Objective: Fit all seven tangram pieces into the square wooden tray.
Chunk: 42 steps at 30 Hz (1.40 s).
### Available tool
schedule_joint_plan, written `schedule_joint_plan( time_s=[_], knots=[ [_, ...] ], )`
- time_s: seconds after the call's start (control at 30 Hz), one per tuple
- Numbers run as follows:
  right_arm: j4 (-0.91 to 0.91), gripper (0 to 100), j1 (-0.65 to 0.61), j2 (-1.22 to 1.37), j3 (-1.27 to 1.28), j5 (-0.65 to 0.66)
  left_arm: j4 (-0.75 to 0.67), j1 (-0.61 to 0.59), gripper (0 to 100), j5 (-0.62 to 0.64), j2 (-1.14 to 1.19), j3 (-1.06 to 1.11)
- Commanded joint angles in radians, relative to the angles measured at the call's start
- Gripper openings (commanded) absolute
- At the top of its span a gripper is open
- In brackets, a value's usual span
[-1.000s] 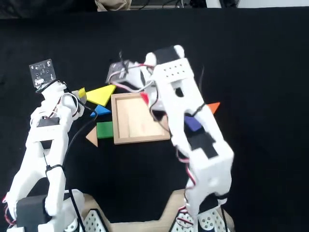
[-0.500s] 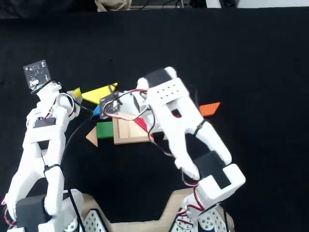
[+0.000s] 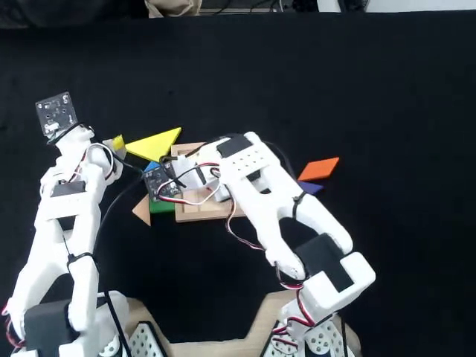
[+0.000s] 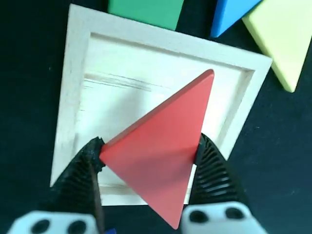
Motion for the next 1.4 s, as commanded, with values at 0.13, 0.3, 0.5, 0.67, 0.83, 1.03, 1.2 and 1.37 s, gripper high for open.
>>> schedule_joint_plan(
  time_s=[0.13,0.3,0.5,0.67,0.83,1.03,1.2,1.37],
  knots=[
    [0.032,4.0,-0.018,-0.050,-0.001,0.028,-0.020,-0.008,24,0.011,-0.005,-0.013],
    [0.169,20.5,-0.029,-0.047,-0.065,-0.120,-0.020,-0.008,24,0.011,-0.005,-0.015],
    [0.272,26.0,-0.029,-0.053,-0.173,-0.158,-0.021,-0.008,24,0.011,-0.005,-0.015],
    [0.279,25.2,-0.032,-0.047,-0.176,-0.146,-0.021,-0.008,24,0.011,-0.005,-0.015],
    [0.333,31.1,-0.066,-0.047,-0.176,-0.153,-0.021,-0.008,24,0.011,-0.005,-0.015],
    [0.347,32.1,-0.087,-0.045,-0.177,-0.180,-0.021,-0.010,24,0.011,-0.005,-0.015],
    [0.348,31.1,-0.068,-0.056,-0.186,-0.175,-0.021,-0.010,24,0.011,-0.005,-0.013],
    [0.393,1.7,-0.009,-0.056,-0.229,-0.180,-0.021,-0.010,24,0.011,-0.005,-0.013]
  ],
)
